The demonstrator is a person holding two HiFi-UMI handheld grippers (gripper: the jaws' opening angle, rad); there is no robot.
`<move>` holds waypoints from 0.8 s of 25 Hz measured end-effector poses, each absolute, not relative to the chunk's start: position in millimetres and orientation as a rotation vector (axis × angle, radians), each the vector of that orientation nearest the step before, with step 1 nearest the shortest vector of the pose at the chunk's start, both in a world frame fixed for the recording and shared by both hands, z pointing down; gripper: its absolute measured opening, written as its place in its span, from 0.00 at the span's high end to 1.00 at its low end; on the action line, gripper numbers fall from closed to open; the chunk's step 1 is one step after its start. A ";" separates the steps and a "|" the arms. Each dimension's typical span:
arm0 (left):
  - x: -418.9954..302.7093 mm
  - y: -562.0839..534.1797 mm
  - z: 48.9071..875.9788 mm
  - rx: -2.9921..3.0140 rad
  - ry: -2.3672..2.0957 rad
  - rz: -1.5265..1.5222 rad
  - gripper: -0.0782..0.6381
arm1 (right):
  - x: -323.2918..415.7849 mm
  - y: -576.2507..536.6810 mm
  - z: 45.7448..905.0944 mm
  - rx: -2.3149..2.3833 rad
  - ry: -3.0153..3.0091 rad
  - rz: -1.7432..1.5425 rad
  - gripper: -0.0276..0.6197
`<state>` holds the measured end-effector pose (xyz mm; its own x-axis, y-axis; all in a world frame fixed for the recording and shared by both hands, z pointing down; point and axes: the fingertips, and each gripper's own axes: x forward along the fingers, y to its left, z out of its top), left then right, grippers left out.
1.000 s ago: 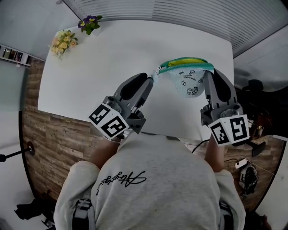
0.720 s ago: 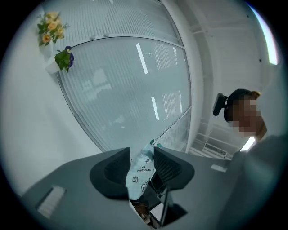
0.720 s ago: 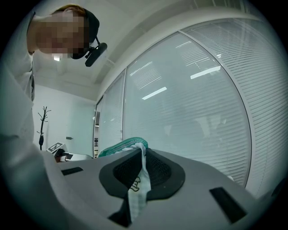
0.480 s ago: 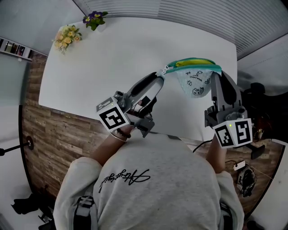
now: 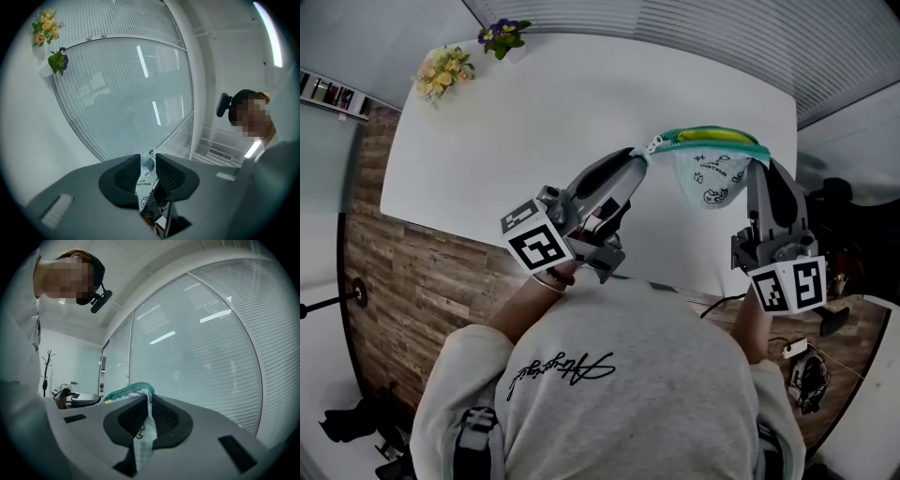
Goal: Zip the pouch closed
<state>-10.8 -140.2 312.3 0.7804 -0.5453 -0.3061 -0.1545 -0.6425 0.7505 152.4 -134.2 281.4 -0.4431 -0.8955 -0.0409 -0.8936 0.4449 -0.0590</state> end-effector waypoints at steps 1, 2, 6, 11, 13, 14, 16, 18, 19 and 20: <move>-12.1 -141.7 311.4 2.208 -0.506 -0.692 0.76 | 151.8 -133.0 281.2 -1.617 2.626 -0.027 0.91; -13.5 -143.2 310.4 2.190 -0.497 -0.710 0.75 | 151.5 -131.8 281.7 -1.617 2.637 -0.013 0.91; -15.0 -145.7 308.3 2.166 -0.490 -0.730 0.79 | 153.8 -127.8 285.4 -1.626 2.646 -0.015 0.91; -13.4 -142.9 313.7 2.133 -0.527 -0.703 0.87 | 151.1 -118.3 293.4 -1.635 2.757 0.045 0.91; -13.4 -143.5 316.9 2.093 -0.523 -0.700 0.88 | 151.0 -115.9 299.2 -1.647 2.818 0.087 0.91; -13.5 -143.4 316.9 2.078 -0.513 -0.706 0.88 | 151.7 -115.4 301.5 -1.655 2.837 0.102 0.91; -13.5 -142.0 313.3 2.081 -0.491 -0.716 0.88 | 153.0 -115.7 304.8 -1.667 2.851 0.107 0.91; -12.9 -140.4 309.5 2.113 -0.481 -0.716 0.89 | 153.8 -116.2 308.3 -1.671 2.850 0.077 0.91; -12.5 -139.9 308.7 2.123 -0.477 -0.715 0.89 | 154.2 -116.1 310.3 -1.671 2.850 0.057 0.91; -12.1 -139.5 308.4 2.125 -0.472 -0.715 0.89 | 154.6 -115.9 312.6 -1.672 2.852 0.037 0.90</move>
